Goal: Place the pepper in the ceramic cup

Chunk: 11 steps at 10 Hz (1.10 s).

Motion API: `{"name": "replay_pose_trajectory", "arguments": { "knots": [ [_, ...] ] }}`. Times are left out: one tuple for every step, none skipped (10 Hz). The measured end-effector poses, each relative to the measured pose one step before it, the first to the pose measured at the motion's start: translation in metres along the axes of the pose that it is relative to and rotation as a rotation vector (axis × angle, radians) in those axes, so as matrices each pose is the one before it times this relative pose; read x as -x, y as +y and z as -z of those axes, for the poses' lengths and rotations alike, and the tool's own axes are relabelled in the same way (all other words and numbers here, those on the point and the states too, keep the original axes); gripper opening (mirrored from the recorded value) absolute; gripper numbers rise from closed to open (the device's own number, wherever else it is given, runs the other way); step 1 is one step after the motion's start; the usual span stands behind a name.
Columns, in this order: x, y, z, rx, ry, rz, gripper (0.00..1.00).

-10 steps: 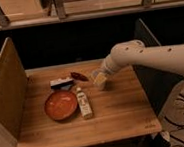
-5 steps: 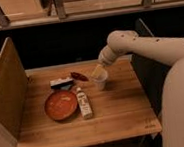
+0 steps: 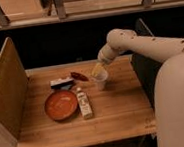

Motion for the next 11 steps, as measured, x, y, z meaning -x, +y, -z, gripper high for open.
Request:
{"name": "replay_pose_trajectory", "arguments": {
  "knots": [
    [-0.00805, -0.00359, 0.00536, -0.02026, 0.02097, -0.02535, 0.80],
    [-0.00646, -0.00552, 0.00402, -0.01792, 0.02018, -0.01650, 0.80],
    [0.00127, -0.00421, 0.00199, -0.01213, 0.02433, 0.00455, 0.80],
    [0.00551, -0.00012, -0.00179, 0.00212, 0.03127, 0.02288, 0.80],
    [0.00593, 0.00192, -0.00415, 0.00829, 0.01890, 0.01888, 0.80],
    [0.00440, 0.00021, -0.00478, 0.00906, 0.01940, 0.01609, 0.80],
    [0.00692, 0.00003, -0.00812, 0.01561, 0.01907, 0.02335, 0.80],
    [0.00326, -0.00106, -0.00700, 0.01164, 0.01528, 0.01570, 0.80],
    [0.00748, 0.00015, -0.01096, 0.01836, 0.01116, 0.02310, 0.80],
    [0.00799, 0.00016, -0.01020, 0.01791, 0.00060, 0.02005, 0.80],
    [0.00916, 0.00091, -0.01255, 0.02182, -0.00973, 0.01970, 0.80]
  ]
}}
